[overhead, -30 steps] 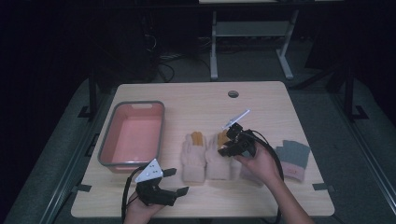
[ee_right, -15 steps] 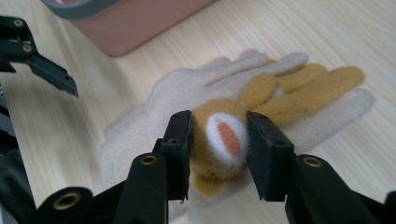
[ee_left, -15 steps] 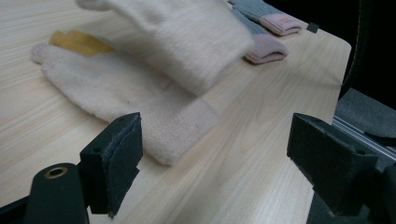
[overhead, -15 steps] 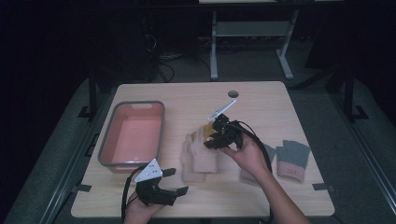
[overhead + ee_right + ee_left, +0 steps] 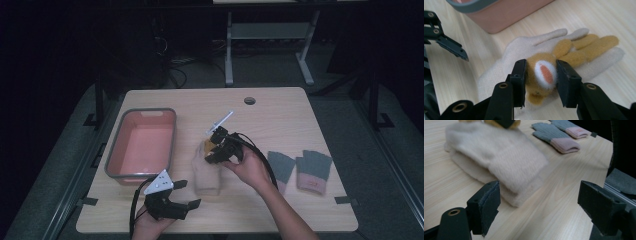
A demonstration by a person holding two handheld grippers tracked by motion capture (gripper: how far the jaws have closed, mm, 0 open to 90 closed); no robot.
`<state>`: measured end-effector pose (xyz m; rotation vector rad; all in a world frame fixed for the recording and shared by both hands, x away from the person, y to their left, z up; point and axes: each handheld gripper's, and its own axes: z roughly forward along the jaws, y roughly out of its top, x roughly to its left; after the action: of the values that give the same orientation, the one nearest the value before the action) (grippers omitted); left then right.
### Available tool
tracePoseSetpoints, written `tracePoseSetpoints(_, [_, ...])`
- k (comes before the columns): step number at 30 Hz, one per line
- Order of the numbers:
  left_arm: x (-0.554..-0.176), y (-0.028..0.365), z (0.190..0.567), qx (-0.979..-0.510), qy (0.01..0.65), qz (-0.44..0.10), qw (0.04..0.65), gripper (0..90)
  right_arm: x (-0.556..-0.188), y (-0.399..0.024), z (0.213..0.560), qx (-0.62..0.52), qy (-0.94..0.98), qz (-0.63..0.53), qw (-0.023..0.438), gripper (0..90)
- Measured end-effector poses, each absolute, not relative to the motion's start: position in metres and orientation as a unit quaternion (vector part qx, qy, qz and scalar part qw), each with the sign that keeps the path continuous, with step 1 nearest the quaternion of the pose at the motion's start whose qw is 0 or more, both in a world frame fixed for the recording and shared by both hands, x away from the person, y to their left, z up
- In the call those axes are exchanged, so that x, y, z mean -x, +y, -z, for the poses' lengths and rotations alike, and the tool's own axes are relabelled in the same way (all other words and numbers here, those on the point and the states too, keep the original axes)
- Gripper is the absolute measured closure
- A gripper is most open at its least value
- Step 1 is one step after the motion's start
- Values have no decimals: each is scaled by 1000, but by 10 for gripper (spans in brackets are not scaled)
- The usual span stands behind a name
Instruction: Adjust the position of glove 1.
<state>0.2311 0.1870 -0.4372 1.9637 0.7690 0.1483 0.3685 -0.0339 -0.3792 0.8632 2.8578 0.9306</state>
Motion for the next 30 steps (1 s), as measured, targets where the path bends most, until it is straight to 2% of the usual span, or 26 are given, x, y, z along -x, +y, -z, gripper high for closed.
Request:
tracePoseSetpoints(11, [-232, 186, 439, -808, 333, -61, 482, 182, -372, -36, 419, -301, 908, -291, -19, 603])
tracePoseSetpoints(20, [-234, 181, 441, -812, 340, -60, 470, 184, -369, -44, 428, -313, 897, -312, -27, 578])
tracePoseSetpoints(28, [-240, 171, 443, -804, 386, -45, 451, 190, -365, -50, 436, -326, 892, -311, -36, 498])
tracePoseSetpoints(30, [-242, 168, 443, -802, 394, -38, 446, 187, -363, -54, 433, -323, 890, -320, -42, 455])
